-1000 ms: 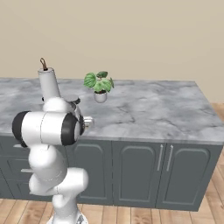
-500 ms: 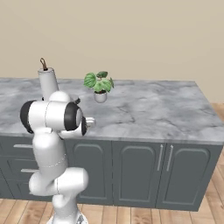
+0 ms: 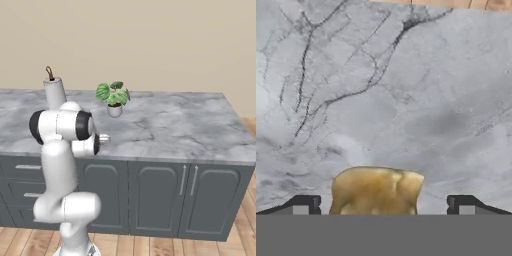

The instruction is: Pick the jar and candle from the dining table and place them in the open cabinet. Close the cabinet after placing the objects.

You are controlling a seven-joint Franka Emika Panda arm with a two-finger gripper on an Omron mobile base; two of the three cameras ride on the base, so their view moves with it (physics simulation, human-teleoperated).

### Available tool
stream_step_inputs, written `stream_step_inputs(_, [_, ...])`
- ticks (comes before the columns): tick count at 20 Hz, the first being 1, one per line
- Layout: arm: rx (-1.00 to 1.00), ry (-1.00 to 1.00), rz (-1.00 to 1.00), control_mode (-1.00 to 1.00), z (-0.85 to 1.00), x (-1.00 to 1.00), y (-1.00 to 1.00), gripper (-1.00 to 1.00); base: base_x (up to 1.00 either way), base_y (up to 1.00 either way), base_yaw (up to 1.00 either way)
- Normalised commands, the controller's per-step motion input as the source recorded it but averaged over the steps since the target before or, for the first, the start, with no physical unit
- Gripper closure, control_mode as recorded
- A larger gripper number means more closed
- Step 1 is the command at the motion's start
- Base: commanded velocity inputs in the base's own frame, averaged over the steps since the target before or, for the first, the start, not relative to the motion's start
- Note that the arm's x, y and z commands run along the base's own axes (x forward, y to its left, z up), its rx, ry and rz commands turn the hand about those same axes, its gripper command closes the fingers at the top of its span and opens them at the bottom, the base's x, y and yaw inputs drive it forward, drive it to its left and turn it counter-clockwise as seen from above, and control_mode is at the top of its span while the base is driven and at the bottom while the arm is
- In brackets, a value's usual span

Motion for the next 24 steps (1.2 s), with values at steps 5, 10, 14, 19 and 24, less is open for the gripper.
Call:
stream_step_inputs(5, [0.0,0.0,0.0,-1.0,-0.23,0.37,0.0,-1.0,0.0,0.0,0.0])
stream_step_inputs(10, [0.0,0.0,0.0,-1.0,-0.27,0.38,-0.02,1.0,0.0,0.0,0.0])
stream_step_inputs(14, [0.0,0.0,0.0,-1.0,-0.25,0.17,-0.06,1.0,0.0,0.0,0.0])
stream_step_inputs(19, [0.0,0.0,0.0,-1.0,-0.13,0.02,-0.03,1.0,0.0,0.0,0.0])
stream_step_inputs(24, [0.0,-0.07,0.0,-1.0,0.11,-0.15,0.0,1.0,0.0,0.0,0.0])
